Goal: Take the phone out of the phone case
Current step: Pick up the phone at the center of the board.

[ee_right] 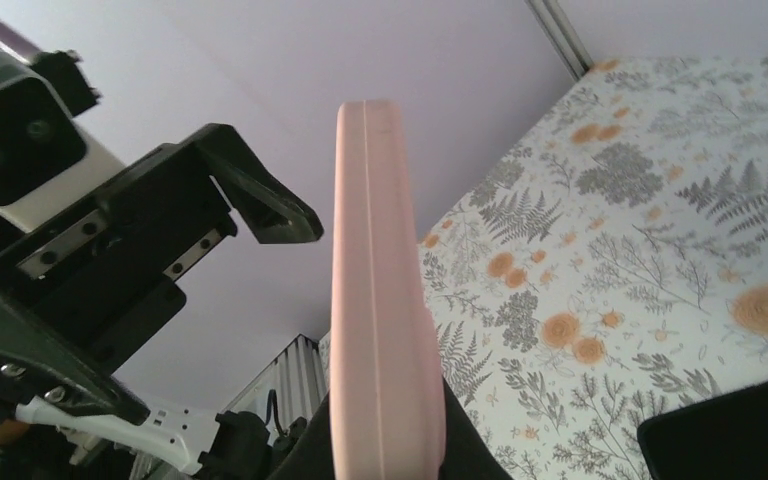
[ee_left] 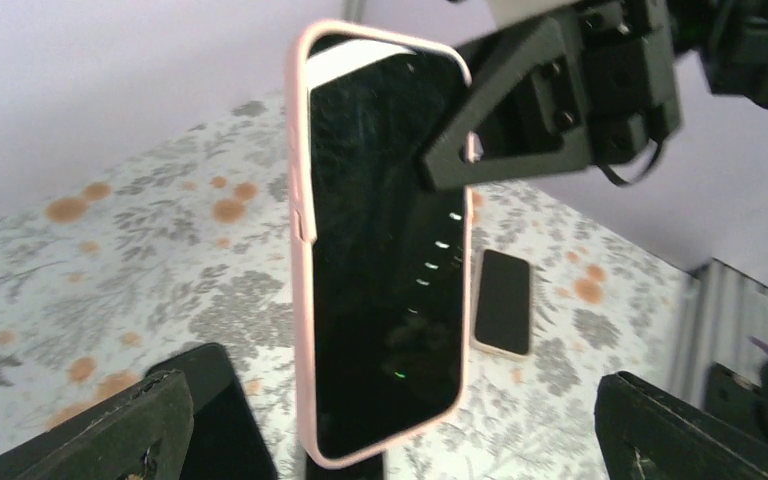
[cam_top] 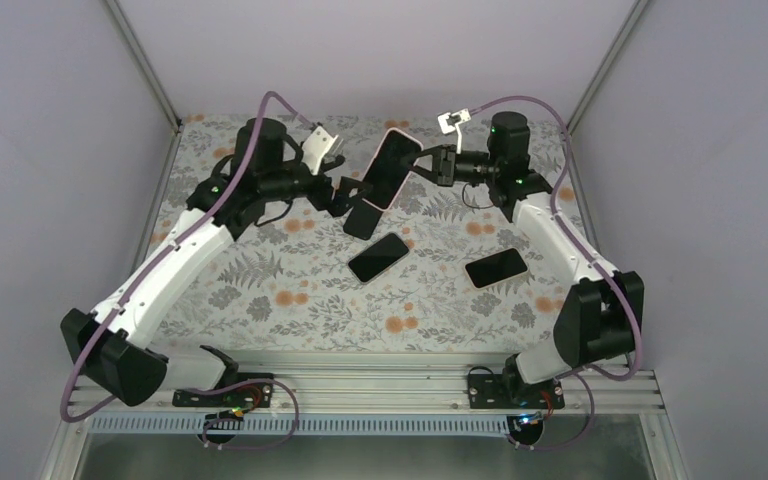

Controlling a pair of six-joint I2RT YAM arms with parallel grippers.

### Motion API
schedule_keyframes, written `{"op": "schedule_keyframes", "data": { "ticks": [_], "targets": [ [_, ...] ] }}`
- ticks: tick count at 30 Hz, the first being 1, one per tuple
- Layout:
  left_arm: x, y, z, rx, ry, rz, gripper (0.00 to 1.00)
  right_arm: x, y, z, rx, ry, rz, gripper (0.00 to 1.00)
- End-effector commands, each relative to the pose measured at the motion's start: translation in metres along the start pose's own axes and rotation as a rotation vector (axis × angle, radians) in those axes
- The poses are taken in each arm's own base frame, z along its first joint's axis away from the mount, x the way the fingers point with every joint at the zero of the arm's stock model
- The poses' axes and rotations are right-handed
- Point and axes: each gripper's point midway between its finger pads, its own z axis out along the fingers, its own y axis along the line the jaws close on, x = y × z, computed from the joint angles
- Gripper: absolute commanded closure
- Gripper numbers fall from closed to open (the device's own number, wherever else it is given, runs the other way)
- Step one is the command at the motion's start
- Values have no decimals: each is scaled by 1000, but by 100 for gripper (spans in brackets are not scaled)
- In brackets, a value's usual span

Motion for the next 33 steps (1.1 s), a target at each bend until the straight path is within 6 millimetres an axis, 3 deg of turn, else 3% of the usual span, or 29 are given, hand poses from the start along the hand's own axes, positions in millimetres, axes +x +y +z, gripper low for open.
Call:
{"op": "schedule_keyframes", "data": {
  "ticks": [1,5,9,16,22,33],
  "targets": [
    [6,-42,-30,242,19,79,0,-17,55,-14,-86,1,-217,96],
    [22,-65,-46,369,37,167,0,-7,84,-24,-186,34,-296,96],
    [35,-74,-49,442,53,192,0,2,117,-36,-315,70,-342,96],
    [42,-88,-55,538,54,214,1,15,150,-52,-395,94,-383,96],
    [40,-99,-65,629,32,198,13,22,158,-57,-415,100,-399,96],
    [39,-89,-53,620,27,116,32,13,144,-53,-355,73,-370,96]
  ]
}}
